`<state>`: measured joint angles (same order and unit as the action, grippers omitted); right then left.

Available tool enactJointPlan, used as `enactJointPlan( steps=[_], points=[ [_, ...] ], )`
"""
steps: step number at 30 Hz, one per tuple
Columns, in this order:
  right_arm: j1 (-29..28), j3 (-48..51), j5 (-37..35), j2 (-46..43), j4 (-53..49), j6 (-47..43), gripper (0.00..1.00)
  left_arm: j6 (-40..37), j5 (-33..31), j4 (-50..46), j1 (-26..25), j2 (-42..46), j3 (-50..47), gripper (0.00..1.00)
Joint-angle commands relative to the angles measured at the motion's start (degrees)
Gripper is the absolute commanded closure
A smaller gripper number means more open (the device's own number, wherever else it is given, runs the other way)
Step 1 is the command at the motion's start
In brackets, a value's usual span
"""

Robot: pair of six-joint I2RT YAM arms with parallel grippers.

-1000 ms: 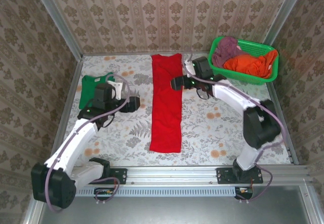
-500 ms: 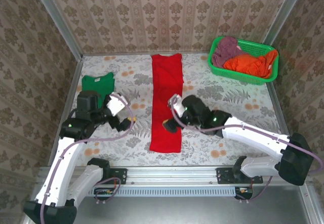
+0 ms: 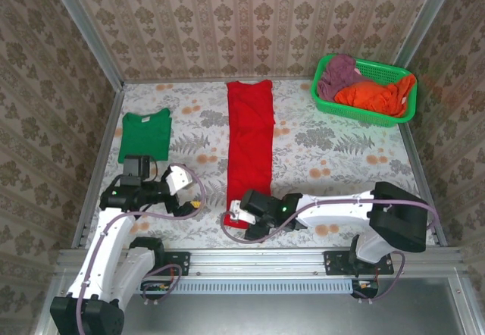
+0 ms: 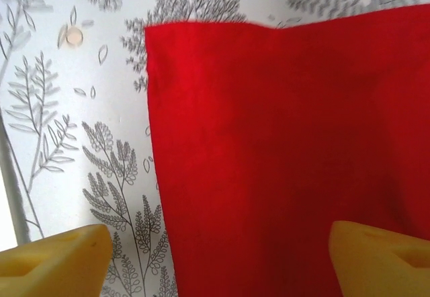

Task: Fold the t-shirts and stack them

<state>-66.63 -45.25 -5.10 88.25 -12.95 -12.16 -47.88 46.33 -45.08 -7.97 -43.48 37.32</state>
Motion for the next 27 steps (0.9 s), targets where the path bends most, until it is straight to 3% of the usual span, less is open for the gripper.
enactJointPlan(
  steps=[1, 5, 7, 10, 13, 17, 20, 27],
  points=[
    [0.4, -1.3, 1.8, 3.3, 0.9, -3.2, 0.2, -2.2, 1.3, -1.6, 0.5, 0.7, -0.9, 0.0],
    [0.8, -2.5, 2.9, 6.2, 0.5, -3.0, 0.29, -1.2, 1.2, -1.2, 0.5, 0.7, -1.1, 0.0],
    [1.5, -2.9, 4.0, 7.6, -0.1, -2.4, 0.42, -1.1, 1.3, -1.3, 0.5, 0.6, -1.2, 0.0],
    [2.3, -3.5, 4.1, 9.4, -2.1, -1.9, 0.48, -0.7, 1.1, -1.1, 0.5, 0.7, -1.5, 0.0],
    [2.5, -3.8, 4.4, 9.7, -3.5, -2.1, 0.7, 0.0, 0.9, -0.6, 0.5, 0.7, -1.8, 0.0],
    [2.6, -3.7, 5.0, 8.4, -4.3, -2.4, 0.89, 0.8, 0.6, 0.3, 0.4, 0.9, -2.6, 0.0],
    [2.5, -4.2, 5.9, 7.0, -5.8, -3.0, 0.96, 1.4, 0.6, 1.2, 0.6, 1.3, -3.2, 0.0],
    [3.6, -7.1, 11.7, 0.7, -10.8, -4.4, 1.0, 2.1, 1.1, 4.9, 0.5, 2.1, -5.2, 0.0]
  ],
)
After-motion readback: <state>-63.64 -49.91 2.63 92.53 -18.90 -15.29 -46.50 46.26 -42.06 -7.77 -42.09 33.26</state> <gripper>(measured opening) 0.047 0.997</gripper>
